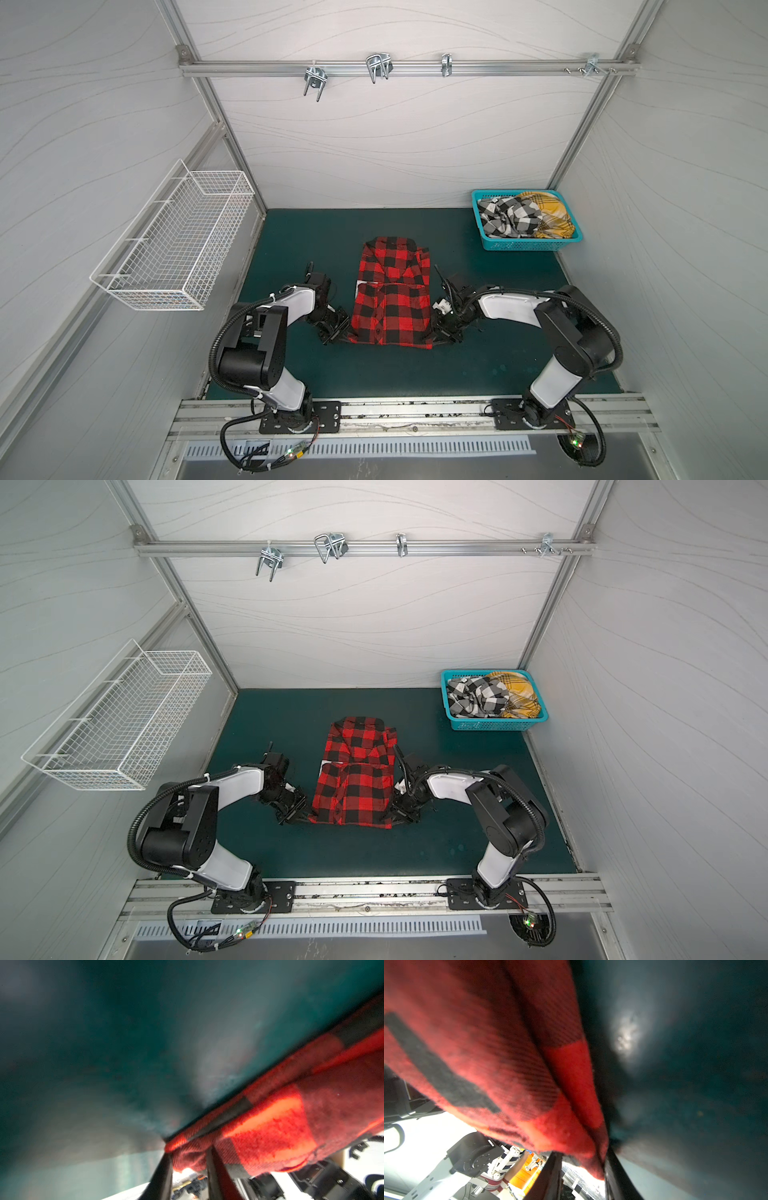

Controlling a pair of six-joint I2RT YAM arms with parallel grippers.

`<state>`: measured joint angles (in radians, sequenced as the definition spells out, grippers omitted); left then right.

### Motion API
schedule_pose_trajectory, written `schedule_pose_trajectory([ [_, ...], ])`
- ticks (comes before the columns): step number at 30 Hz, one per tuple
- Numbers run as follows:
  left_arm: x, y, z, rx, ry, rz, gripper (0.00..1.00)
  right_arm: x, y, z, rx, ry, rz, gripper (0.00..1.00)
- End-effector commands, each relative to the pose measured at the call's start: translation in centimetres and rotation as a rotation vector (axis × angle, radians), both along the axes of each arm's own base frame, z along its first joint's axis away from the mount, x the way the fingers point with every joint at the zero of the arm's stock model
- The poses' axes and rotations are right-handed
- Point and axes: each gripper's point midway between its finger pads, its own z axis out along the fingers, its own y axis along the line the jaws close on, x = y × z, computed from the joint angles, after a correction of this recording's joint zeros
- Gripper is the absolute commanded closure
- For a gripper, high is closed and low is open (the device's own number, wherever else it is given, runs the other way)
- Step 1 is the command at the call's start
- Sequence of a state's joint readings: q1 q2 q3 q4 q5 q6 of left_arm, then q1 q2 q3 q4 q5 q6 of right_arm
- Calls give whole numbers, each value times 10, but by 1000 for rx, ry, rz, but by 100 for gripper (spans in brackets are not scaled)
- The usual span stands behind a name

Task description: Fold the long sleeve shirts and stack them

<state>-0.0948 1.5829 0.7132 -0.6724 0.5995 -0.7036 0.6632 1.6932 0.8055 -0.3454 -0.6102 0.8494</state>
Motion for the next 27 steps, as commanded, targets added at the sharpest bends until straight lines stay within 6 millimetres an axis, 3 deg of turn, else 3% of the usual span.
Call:
schedule_pose_trajectory([
  [1, 0, -2, -30, 36, -29, -42, 84, -1, -12, -27, -99, 8, -27, 73],
  [11, 2, 0, -18, 42, -63, -61, 100, 12, -10, -16, -83, -25, -28, 99],
  [20, -3, -4, 2, 45, -96, -78, 100, 12, -17, 4, -78, -56, -21, 100],
  [27, -31, -7, 17, 80, -106, -107, 100, -13, -35, 9, -103, -38, -6, 100],
])
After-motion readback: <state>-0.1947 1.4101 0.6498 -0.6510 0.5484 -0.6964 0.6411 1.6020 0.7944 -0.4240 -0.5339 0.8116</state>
